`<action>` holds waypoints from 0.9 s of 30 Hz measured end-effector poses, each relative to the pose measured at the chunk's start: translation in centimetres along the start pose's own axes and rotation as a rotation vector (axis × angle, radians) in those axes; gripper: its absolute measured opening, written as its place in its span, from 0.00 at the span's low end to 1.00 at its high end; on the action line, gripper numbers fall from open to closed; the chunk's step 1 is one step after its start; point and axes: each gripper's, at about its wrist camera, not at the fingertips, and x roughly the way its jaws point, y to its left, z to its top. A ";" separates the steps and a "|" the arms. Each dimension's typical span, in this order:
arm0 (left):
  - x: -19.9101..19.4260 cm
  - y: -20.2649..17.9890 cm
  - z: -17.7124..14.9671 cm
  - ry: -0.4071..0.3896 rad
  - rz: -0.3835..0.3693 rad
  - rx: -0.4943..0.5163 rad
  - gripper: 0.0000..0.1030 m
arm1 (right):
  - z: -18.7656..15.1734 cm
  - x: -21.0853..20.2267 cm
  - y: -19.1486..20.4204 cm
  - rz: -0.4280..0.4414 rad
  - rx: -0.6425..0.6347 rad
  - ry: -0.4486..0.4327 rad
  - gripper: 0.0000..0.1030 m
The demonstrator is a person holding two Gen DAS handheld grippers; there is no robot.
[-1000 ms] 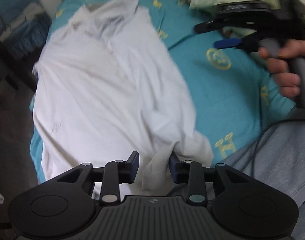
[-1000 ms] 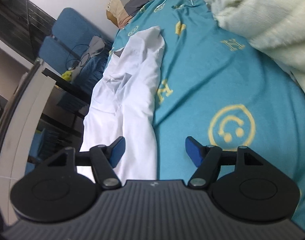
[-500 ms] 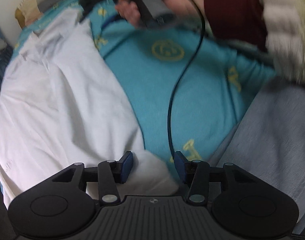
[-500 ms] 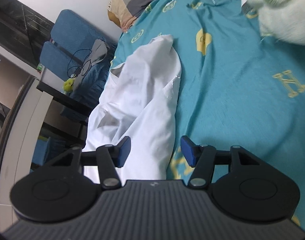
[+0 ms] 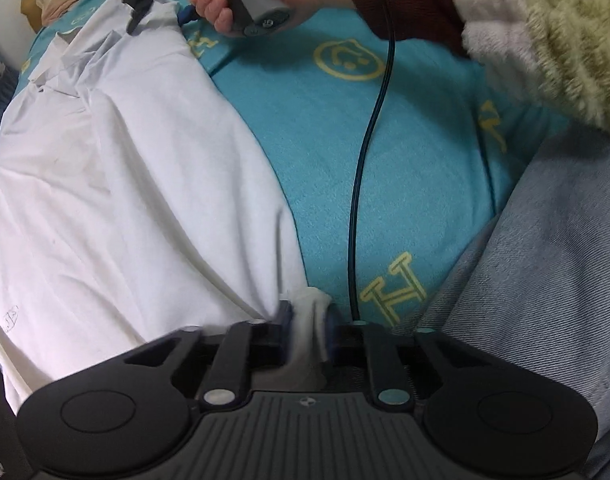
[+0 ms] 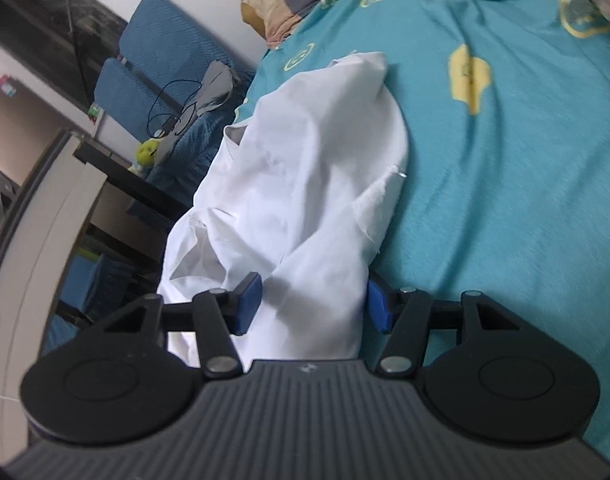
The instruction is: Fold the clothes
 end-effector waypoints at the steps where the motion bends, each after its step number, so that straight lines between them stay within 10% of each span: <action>1: -0.4 0.0 0.0 -0.018 -0.014 0.000 0.09 | 0.1 0.2 0.0 -0.014 -0.001 0.003 0.21; 4: -1.9 -0.1 -0.2 -0.069 -0.057 0.009 0.08 | 0.2 0.1 -0.2 -0.017 0.009 -0.004 0.07; 21: -1.7 -1.3 0.1 -0.121 -0.230 -0.040 0.12 | 1.1 -2.2 -1.8 -0.151 -0.013 -0.057 0.07; 27: -4.2 0.0 0.4 -0.228 -0.220 -0.087 0.47 | 0.7 -3.7 0.0 -0.209 -0.077 -0.072 0.11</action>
